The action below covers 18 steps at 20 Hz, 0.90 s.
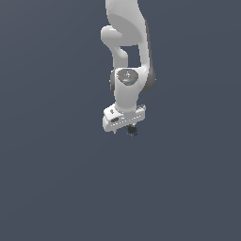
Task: Pick up the object and move it to a goal position.
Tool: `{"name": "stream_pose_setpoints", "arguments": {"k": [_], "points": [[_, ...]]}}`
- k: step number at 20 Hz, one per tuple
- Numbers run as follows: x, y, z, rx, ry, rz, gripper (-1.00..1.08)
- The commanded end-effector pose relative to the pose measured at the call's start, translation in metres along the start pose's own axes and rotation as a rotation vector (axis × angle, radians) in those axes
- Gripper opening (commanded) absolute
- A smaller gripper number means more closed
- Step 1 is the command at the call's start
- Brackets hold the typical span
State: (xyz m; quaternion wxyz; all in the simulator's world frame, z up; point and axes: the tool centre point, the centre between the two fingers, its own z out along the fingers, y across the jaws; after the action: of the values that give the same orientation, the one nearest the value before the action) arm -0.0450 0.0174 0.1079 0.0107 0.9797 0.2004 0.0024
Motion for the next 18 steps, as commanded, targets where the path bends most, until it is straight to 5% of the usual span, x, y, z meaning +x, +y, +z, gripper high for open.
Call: {"name": "stream_pose_setpoints", "arguments": {"k": [1,10,18], "points": [[-0.006,-0.018,0.012,0.004,0.0,-0.091,1.0],[-0.021,-0.059,0.038,0.019,0.002,-0.295,1.0],[-0.024,-0.065,0.042,0.022,0.002,-0.328,1.0]]}}
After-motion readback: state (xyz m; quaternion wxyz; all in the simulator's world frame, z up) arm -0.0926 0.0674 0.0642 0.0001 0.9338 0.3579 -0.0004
